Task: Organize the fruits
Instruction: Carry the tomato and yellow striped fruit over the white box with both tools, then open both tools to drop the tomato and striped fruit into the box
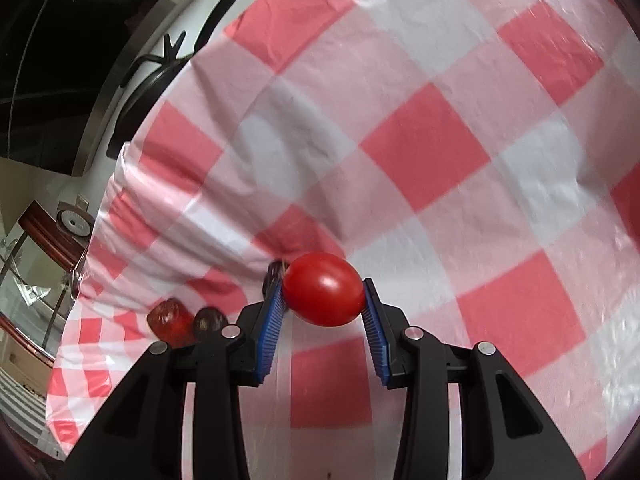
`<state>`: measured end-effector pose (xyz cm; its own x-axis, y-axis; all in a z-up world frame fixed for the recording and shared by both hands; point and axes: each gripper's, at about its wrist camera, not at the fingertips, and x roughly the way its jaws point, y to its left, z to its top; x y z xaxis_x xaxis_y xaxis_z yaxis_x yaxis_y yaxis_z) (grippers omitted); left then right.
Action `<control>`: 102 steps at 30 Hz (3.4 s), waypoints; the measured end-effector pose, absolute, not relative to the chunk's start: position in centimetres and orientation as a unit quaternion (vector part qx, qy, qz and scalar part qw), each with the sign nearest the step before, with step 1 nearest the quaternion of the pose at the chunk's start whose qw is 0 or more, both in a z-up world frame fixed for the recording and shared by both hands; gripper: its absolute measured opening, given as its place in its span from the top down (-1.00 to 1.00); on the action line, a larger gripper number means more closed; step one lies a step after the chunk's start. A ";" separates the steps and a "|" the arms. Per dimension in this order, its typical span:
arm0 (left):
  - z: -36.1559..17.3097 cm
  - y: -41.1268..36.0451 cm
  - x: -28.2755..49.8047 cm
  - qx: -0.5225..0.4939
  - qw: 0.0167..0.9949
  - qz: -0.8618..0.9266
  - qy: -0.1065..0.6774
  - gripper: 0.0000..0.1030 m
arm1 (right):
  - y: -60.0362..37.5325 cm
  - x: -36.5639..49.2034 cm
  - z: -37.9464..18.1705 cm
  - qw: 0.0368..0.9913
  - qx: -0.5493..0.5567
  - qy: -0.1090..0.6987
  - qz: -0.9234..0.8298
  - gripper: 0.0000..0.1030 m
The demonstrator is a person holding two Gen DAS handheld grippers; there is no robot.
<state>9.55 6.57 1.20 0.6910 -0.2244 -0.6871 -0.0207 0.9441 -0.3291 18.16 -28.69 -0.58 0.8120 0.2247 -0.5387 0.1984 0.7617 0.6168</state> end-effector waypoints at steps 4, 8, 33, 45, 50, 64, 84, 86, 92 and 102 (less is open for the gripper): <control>1.3 6.7 9.3 -0.161 0.909 -0.052 0.382 0.15 | -26.7 14.3 -0.5 0.887 0.339 0.314 0.018 0.24; 1.3 6.8 9.2 -0.161 0.909 -0.042 0.383 0.15 | -24.4 10.7 -1.1 0.870 0.356 0.340 0.039 0.24; 1.6 13.4 -4.0 -0.173 0.909 -0.001 0.379 0.15 | -12.2 -2.5 1.0 0.906 0.231 0.331 0.128 0.24; 1.9 13.9 -5.7 -0.181 0.913 -0.019 0.366 0.15 | -9.8 -4.0 0.9 0.905 0.200 0.346 0.147 0.24; 2.0 14.3 -6.7 -0.182 0.914 -0.027 0.362 0.15 | -8.6 -4.6 0.9 0.902 0.190 0.354 0.159 0.24; 2.8 15.6 -10.7 -0.165 0.928 -0.051 0.331 0.15 | -6.1 -5.8 0.7 0.892 0.173 0.372 0.192 0.24; -3.2 38.3 -32.7 -0.180 0.896 0.171 0.367 0.15 | 21.6 -21.3 -1.8 0.730 -0.172 0.399 0.528 0.24; -5.6 40.2 -32.9 -0.194 0.872 0.189 0.408 0.15 | 24.6 -22.8 -4.6 0.702 -0.233 0.416 0.529 0.24; -11.7 42.8 -32.4 -0.234 0.806 0.224 0.494 0.15 | 29.6 -24.2 -13.2 0.669 -0.382 0.439 0.463 0.24; -14.7 43.6 -32.2 -0.229 0.768 0.263 0.537 0.13 | 31.1 -24.8 -16.3 0.662 -0.432 0.432 0.433 0.07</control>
<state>-32.18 43.55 -14.67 0.2845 0.1573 -0.9457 -0.6499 0.7569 -0.0696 -24.76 31.09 -16.29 0.2512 0.2005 -0.9470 -0.9476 0.2507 -0.1982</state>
